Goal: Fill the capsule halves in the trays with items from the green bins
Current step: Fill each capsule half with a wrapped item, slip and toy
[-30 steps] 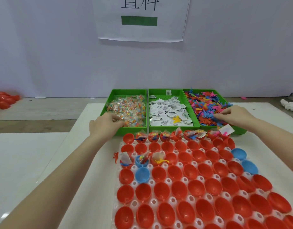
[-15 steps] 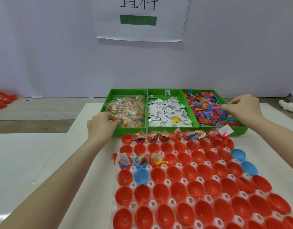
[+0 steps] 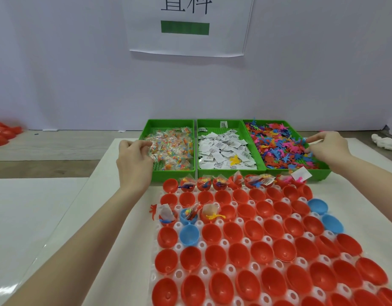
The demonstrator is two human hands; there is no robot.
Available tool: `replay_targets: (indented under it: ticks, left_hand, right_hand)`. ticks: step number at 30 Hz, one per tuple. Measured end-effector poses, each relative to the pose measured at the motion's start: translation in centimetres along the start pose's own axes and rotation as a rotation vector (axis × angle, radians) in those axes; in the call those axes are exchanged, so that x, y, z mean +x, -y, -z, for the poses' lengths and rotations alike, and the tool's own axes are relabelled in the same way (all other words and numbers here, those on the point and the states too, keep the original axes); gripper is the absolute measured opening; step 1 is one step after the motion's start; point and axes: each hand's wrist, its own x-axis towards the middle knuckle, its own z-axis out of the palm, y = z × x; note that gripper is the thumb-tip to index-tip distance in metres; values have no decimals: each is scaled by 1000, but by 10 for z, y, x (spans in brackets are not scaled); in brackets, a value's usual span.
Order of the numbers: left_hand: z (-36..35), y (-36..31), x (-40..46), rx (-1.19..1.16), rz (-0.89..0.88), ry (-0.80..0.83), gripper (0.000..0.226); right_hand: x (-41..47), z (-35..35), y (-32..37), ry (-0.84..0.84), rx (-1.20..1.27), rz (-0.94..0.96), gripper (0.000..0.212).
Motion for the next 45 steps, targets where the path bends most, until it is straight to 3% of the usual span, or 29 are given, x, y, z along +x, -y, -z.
replay_targets:
  ticks: [3,9,13,17,21,25,30,36,40,42,45]
  left_hand:
    - [2,-3,4,-143,37,25,25]
    - [4,-5,8,-338,140,42,18]
    - [4,-6,15,-416,225,87,25]
    - [8,-10,21,-644,390,58,29]
    - [13,-13,25,-881,561,54,29]
    - [14,-10,28,-926,656,79,12]
    - [9,-4,28,-748,569,55,18]
    - [1,0,22,-463,420,117,16]
    - [6,-1,16,-400,285,100,17]
    - [9,-3,11,-456,271,94,14]
    - [13,-7,1,-531,277,114,9]
  right_hand:
    - [-4,-2,7,15,-17,25,33]
    - [-25,-27,40,190,-90,281,33]
    - [-44,-44,59,394,-363,463,40]
    - [-48,-57,65,380,-547,453,50]
    - [-46,-59,65,350,-547,416,37]
    - [-45,-57,67,272,-543,465,18]
    - [-44,-49,77,104,-455,504,9]
    - [-40,-43,75,164,-258,443,16]
    - [-40,-42,70,161,-69,404,15]
    - [-37,-41,67,175,-27,403,21]
    - [-38,-39,64,305,-112,444,48]
